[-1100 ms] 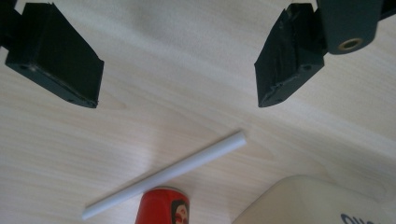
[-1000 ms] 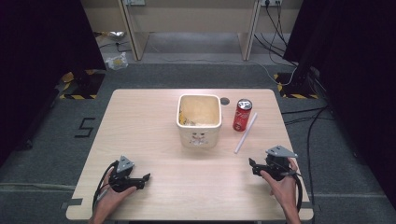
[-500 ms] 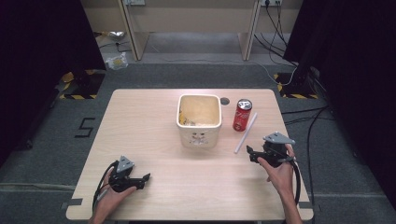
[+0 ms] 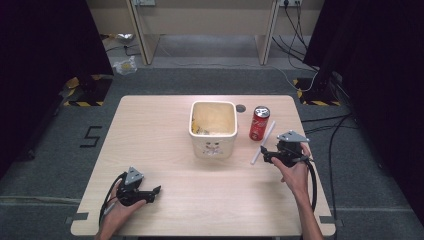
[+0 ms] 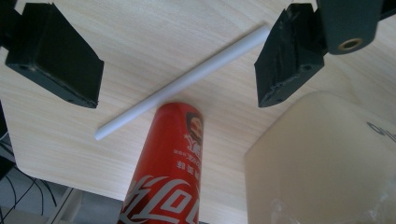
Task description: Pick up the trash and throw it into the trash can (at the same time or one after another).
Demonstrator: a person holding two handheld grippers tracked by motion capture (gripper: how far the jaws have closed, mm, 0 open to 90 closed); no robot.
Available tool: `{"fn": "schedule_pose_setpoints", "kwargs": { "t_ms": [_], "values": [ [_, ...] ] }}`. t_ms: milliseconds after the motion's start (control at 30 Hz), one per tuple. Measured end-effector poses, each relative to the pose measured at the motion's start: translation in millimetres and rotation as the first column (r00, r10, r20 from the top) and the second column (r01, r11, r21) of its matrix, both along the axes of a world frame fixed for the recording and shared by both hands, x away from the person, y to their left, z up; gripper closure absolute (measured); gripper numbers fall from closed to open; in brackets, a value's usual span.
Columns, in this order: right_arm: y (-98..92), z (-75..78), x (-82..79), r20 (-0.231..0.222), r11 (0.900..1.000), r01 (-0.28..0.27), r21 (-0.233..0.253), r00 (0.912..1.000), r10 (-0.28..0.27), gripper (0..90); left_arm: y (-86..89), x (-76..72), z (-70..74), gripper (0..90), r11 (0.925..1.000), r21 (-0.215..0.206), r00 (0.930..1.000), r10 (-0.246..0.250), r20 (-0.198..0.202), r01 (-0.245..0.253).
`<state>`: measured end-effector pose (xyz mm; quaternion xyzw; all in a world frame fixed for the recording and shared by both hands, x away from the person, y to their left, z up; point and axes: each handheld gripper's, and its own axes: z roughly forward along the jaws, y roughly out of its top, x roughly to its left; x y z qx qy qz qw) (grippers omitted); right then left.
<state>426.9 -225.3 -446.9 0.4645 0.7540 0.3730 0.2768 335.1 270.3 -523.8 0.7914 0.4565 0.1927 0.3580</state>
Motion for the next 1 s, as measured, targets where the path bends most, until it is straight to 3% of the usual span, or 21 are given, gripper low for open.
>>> {"fn": "schedule_pose_setpoints", "kwargs": {
  "t_ms": [167,400,467,567,667,767,833,1000],
  "values": [
    [-2.8,0.4,5.1,-0.002,0.999,-0.002,0.046,1.0,0.002,15.6,0.0,0.0,0.0,13.9,1.0,-0.001,1.0,0.0,0.0,0.0],
    [-2.3,7.2,12.4,0.02,0.999,0.001,0.039,0.9998,-0.002,15.6,0.0,0.0,0.0,13.9,1.0,0.0,1.0,0.0,0.0,0.0],
    [-1.9,7.4,18.5,0.01,0.998,0.0,0.061,1.0,0.0,15.6,-0.1,0.0,0.0,13.9,1.0,-0.001,1.0,0.001,0.0,-0.001],
    [0.0,7.4,23.2,0.018,0.999,0.003,0.044,0.9998,-0.004,15.6,0.0,0.0,0.0,13.9,1.0,-0.001,1.0,0.0,0.0,0.0],
    [5.4,10.6,33.3,0.028,0.997,-0.001,0.075,0.9996,-0.002,16.0,0.0,0.0,0.0,13.9,1.0,-0.001,1.0,0.0,0.0,0.0],
    [10.1,12.2,41.7,0.025,0.999,0.001,0.046,0.9997,-0.002,16.0,0.0,0.0,0.0,13.9,1.0,-0.001,1.0,0.001,0.0,-0.001],
    [12.4,12.7,46.1,0.023,0.997,0.004,0.072,0.9997,-0.005,16.0,0.0,-0.1,0.0,13.9,1.0,-0.001,1.0,0.001,0.0,-0.001],
    [17.7,13.8,56.6,0.018,0.999,0.002,0.048,0.9998,-0.002,16.0,0.0,0.0,0.0,13.9,1.0,0.0,1.0,0.0,0.0,0.0]
  ]
}}
